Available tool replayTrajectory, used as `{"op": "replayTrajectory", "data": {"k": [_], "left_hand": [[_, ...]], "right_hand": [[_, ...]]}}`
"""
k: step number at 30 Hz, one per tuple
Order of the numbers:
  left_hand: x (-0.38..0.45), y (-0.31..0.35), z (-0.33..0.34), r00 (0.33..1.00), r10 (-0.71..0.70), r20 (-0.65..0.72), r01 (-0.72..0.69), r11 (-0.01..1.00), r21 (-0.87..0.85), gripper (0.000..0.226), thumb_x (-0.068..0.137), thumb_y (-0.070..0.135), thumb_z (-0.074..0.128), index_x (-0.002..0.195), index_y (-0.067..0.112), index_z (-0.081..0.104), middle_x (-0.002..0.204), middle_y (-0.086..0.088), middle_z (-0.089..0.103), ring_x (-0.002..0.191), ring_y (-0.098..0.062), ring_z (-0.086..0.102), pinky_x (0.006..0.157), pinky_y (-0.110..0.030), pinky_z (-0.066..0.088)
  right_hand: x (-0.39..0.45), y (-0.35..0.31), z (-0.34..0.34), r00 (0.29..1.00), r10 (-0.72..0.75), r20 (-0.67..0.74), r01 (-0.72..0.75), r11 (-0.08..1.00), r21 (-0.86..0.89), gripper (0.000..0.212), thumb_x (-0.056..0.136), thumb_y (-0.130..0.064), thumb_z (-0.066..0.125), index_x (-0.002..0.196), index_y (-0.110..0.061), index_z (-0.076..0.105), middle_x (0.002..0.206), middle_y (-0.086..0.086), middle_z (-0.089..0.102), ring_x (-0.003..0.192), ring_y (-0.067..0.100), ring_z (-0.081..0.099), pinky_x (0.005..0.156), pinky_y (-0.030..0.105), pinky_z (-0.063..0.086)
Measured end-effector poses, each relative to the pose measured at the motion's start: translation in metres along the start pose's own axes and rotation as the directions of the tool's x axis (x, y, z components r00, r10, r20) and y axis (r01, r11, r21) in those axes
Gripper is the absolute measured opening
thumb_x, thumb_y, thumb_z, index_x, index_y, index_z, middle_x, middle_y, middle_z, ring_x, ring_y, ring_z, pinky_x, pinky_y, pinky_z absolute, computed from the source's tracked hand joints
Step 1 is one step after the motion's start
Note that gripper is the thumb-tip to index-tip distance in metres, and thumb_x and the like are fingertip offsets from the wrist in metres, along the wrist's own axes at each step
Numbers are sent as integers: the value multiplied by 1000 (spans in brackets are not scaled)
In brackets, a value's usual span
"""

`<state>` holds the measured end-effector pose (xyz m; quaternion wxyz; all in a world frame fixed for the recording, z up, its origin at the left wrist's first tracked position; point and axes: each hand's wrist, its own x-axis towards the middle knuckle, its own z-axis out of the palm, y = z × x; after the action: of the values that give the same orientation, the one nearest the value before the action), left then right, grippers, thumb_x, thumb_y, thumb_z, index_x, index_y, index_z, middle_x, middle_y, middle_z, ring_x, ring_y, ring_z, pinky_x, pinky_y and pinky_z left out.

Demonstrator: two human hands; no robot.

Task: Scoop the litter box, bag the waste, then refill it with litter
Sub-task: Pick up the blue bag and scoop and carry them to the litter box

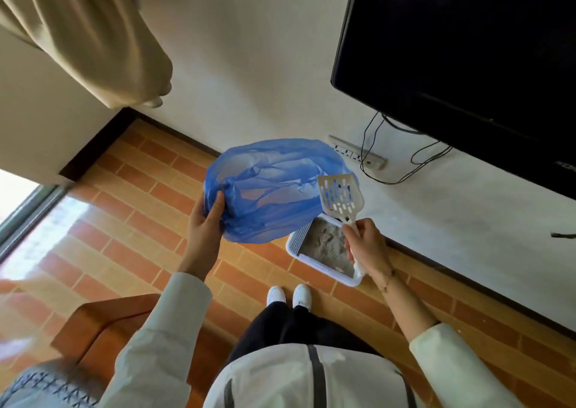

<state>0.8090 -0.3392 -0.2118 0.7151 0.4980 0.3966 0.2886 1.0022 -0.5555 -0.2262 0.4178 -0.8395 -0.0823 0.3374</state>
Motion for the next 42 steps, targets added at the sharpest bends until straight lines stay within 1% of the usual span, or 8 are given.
{"op": "replayTrajectory", "data": {"k": [5, 9, 14, 23, 26, 31, 35, 42], "left_hand": [[-16, -4, -16, 999, -31, -19, 31, 999, -18, 27, 101, 26, 47, 123, 18, 61, 118, -7, 67, 112, -30, 62, 90, -40, 54], [-22, -5, -26, 998, -55, -27, 54, 998, -15, 29, 99, 30, 51, 123, 19, 62, 122, -11, 65, 115, -32, 61, 97, -51, 49], [-21, -13, -33, 997, -59, -47, 59, 998, -17, 31, 98, 31, 51, 124, 18, 60, 121, -11, 65, 115, -33, 61, 98, -55, 48], [7, -66, -42, 977, -73, -200, 67, 997, -37, 29, 99, 29, 51, 124, 15, 60, 115, -7, 66, 112, -31, 62, 90, -43, 53], [25, -97, -46, 969, -80, -234, 67, 996, -62, 27, 101, 28, 49, 123, 18, 60, 113, -3, 67, 110, -25, 64, 84, -35, 55], [63, -169, -58, 966, -67, -250, 44, 994, -96, 31, 101, 28, 47, 128, 17, 57, 118, -3, 66, 114, -26, 62, 93, -41, 53], [98, -249, -76, 963, -50, -266, 25, 995, -95, 26, 101, 28, 48, 123, 23, 60, 120, -4, 66, 117, -26, 61, 95, -42, 51], [164, -413, -117, 968, -81, -239, 37, 982, -183, 29, 101, 25, 48, 127, 17, 58, 123, -8, 64, 119, -29, 59, 98, -43, 51]], "right_hand": [[-15, -2, 18, 999, -24, 31, 23, 999, 32, 15, 94, -19, 55, 96, -6, 48, 55, 6, 53, 33, 7, 44, 37, 19, 37], [-22, 2, 29, 998, -18, 58, 15, 999, 40, 19, 93, -25, 57, 95, -8, 47, 57, 7, 56, 36, 11, 48, 42, 25, 40], [-19, 4, 36, 997, -27, 73, 26, 1000, 17, 21, 94, -25, 57, 100, -7, 47, 61, 4, 57, 36, 7, 49, 42, 24, 40], [42, 29, 59, 991, -30, 134, 39, 997, -60, 23, 93, -26, 55, 102, -7, 48, 61, 4, 57, 36, 7, 49, 42, 25, 40], [74, 47, 74, 987, -22, 158, 33, 997, -68, 23, 92, -25, 55, 102, -7, 47, 62, 5, 56, 37, 8, 48, 41, 25, 39], [135, 95, 115, 982, -33, 184, 60, 988, -142, 20, 92, -25, 55, 98, -7, 49, 65, 8, 59, 38, 9, 50, 42, 24, 43], [191, 149, 156, 975, -48, 216, 84, 984, -159, 19, 93, -25, 56, 97, -8, 49, 67, 8, 60, 42, 12, 52, 42, 24, 45], [301, 264, 242, 965, -70, 253, 125, 970, -210, 20, 94, -28, 54, 97, -9, 49, 75, 5, 61, 50, 13, 56, 42, 19, 45]]}}
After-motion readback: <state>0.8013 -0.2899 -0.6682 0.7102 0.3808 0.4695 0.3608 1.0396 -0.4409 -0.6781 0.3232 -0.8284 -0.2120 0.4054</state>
